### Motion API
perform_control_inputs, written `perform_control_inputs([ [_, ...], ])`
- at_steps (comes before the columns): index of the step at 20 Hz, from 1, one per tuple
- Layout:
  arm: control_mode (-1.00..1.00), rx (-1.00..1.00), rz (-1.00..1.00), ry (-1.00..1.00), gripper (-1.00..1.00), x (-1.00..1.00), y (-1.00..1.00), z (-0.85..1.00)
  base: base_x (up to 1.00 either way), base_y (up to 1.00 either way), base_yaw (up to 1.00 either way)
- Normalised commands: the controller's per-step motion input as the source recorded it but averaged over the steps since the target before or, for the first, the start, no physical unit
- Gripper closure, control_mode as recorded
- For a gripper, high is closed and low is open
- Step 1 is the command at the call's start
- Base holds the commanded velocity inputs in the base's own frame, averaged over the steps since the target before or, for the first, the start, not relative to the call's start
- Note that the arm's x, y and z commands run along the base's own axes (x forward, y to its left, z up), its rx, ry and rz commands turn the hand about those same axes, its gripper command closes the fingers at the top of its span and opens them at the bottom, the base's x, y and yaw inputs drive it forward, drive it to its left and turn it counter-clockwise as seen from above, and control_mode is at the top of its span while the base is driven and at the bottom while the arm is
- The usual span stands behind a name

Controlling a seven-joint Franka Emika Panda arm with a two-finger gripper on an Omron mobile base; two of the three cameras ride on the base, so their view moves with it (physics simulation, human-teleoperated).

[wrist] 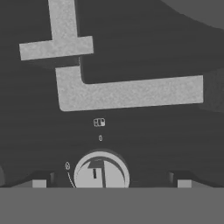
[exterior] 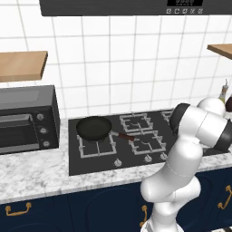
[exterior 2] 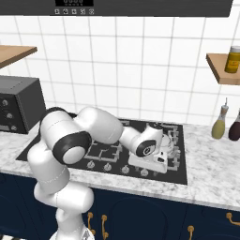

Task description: Pick the kettle from the counter and place it on a stove burner. Then turn the burner on.

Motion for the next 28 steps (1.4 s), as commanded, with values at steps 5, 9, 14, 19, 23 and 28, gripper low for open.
perform_control_inputs([
  [5,-1.00,0.00,0.01,0.00,-1.00,-0.05,0.07,0.00,0.00,0.00,0.00],
  [9,-1.00,0.00,0.00,0.00,1.00,0.00,0.04,0.00,0.00,0.00,0.00],
  [14,-1.00,0.00,0.00,0.00,1.00,0.04,0.00,0.00,0.00,0.00,0.00],
  [19,-1.00,-0.01,0.09,-0.01,1.00,0.00,0.00,0.00,0.00,0.00,0.00],
  [23,-1.00,-0.08,0.40,-0.07,1.00,-0.13,0.00,0.00,0.00,0.00,0.00],
  [28,-1.00,-0.10,0.47,-0.06,1.00,-0.27,0.00,0.00,0.00,0.00,0.00],
])
